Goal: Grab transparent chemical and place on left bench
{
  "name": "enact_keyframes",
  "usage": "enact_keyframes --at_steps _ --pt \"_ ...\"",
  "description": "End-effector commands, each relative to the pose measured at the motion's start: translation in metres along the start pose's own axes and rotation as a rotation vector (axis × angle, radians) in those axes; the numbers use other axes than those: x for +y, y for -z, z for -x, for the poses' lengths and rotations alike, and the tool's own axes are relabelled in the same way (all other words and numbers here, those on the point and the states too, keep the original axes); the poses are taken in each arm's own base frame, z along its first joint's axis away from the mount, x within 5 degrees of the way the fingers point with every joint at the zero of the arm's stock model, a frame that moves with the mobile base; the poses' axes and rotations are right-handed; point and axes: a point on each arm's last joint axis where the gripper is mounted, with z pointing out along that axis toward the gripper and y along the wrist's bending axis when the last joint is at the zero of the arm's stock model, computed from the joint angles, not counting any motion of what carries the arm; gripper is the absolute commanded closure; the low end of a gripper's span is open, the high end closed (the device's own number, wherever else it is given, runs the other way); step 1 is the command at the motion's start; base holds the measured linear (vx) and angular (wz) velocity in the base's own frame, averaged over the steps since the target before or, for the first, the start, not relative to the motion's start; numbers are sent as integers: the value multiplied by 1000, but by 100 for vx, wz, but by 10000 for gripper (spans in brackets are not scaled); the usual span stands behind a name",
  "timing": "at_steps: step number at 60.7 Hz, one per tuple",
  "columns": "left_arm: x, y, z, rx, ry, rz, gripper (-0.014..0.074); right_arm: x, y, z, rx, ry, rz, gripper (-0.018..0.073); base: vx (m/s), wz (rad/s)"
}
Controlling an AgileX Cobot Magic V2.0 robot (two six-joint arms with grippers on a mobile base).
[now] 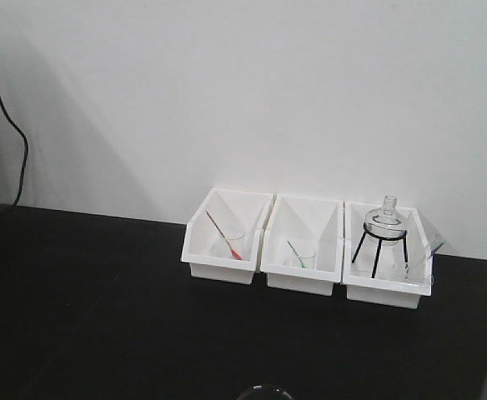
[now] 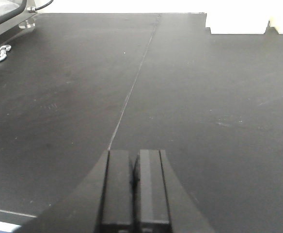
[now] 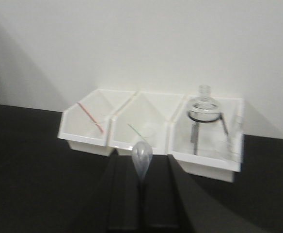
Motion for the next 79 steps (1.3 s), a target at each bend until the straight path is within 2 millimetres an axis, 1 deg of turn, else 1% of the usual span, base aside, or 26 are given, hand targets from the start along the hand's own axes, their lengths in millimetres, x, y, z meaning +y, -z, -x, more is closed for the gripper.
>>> enact_keyframes --at_steps 1,4,7,14,21,26,33,47,55,62,67,74,79 --pt "0 1 3 -81 9 2 600 19 -17 32 -156 16 67 562 0 0" --pt "0 1 3 -81 9 2 600 31 -30 34 -163 35 113 562 0 0" --pt "0 1 3 -81 9 2 600 49 -42 32 -170 73 169 562 0 0" --pt "0 1 3 -81 9 2 600 87 -72 22 -173 149 256 562 0 0" --pt "0 1 3 -81 9 2 600 114 -97 11 -173 158 291 562 0 0" --pt "0 1 3 -81 9 2 600 129 -118 -2 -128 175 307 560 0 0" --pt "0 1 3 -81 9 2 600 134 -135 -16 -101 188 294 559 0 0" --pt "0 1 3 -81 9 2 600 139 -154 -48 10 195 296 549 0 0" --pt "0 1 3 -81 9 2 600 141 -164 -67 69 205 294 495 0 0" --pt "0 1 3 -81 9 2 600 142 -167 -75 97 209 294 400 0 0" --pt "0 1 3 -81 9 2 600 142 -167 -75 101 186 292 304 0 0" --pt "0 1 3 -81 9 2 600 142 -167 -75 111 127 289 134 0 0" --pt "0 1 3 -81 9 2 600 142 -165 -73 122 123 296 46 0 0"
